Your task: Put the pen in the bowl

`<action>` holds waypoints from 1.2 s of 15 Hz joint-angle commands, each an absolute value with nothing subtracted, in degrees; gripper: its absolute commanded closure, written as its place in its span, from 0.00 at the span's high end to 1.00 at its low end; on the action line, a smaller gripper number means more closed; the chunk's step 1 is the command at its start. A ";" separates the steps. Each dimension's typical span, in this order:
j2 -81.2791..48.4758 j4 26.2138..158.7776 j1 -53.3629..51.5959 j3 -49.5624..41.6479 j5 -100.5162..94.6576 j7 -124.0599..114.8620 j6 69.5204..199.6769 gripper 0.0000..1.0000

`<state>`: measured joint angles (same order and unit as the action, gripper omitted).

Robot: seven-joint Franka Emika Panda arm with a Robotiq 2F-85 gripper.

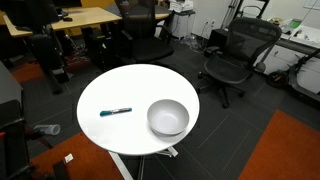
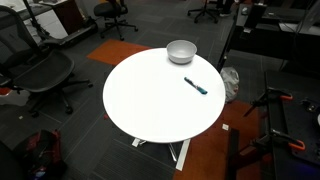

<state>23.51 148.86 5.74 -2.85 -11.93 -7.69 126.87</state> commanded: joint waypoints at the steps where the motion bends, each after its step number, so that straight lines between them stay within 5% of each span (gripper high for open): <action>1: 22.16 152.82 6.50 -0.41 -11.82 -14.70 135.24 1.00; 18: 3.47 153.28 7.37 2.83 -16.65 -31.15 156.81 1.00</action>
